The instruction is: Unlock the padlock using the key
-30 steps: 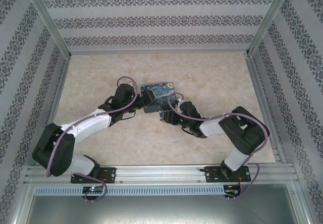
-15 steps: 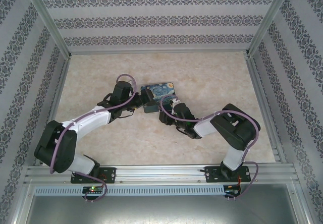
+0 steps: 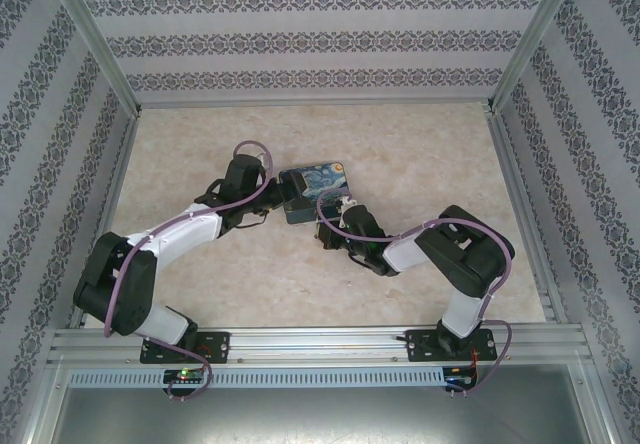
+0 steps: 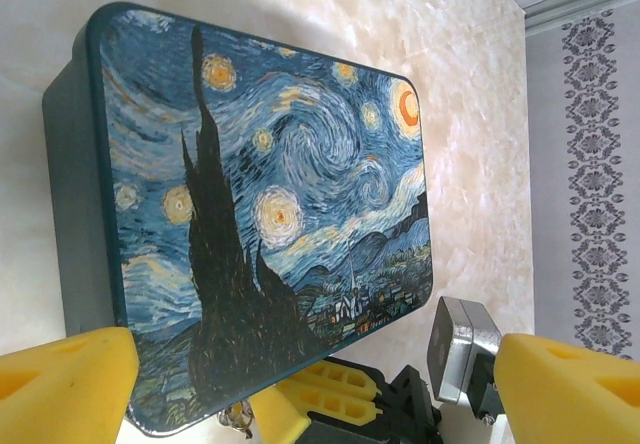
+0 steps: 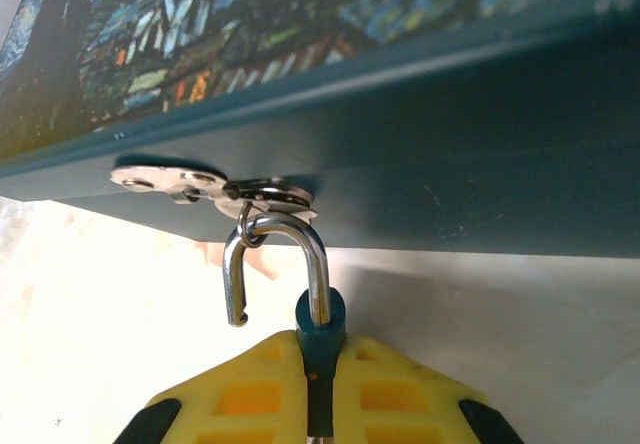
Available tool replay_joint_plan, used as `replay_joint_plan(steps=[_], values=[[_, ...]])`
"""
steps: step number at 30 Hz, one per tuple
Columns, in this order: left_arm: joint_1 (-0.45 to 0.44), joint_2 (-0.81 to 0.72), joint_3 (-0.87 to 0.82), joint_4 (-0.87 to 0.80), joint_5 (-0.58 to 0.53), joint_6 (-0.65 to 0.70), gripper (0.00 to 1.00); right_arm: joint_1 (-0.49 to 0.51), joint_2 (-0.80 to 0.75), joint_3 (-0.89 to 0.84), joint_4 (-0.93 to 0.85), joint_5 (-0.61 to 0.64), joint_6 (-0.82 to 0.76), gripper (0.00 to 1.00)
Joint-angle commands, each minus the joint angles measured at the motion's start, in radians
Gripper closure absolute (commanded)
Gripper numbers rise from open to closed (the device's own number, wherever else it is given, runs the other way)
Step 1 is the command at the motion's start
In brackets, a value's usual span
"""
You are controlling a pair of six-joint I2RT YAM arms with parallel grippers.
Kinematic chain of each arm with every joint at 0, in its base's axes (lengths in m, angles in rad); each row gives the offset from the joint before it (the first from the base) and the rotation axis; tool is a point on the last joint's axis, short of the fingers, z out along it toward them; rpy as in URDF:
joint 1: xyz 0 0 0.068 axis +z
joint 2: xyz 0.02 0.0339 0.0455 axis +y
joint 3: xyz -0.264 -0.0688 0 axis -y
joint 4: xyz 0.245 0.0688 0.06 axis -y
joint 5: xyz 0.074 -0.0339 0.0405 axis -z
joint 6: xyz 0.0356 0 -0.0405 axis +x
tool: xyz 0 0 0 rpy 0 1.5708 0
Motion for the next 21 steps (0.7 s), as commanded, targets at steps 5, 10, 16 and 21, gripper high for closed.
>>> replay_joint_plan(steps=[5,10,16,21], values=[[-0.005,0.041,0.101,-0.197,-0.086,0.171,0.08,-0.027,-0.040,-0.038,-0.034,-0.011,0.050,1.00],[-0.057,0.110,0.204,-0.374,-0.211,0.302,0.08,-0.030,-0.054,-0.053,-0.032,-0.016,0.101,1.00],[-0.114,0.184,0.271,-0.467,-0.336,0.376,0.08,-0.030,-0.063,-0.069,-0.032,-0.006,0.152,1.00],[-0.154,0.241,0.318,-0.528,-0.425,0.410,0.07,-0.030,-0.067,-0.076,-0.033,0.007,0.202,1.00]])
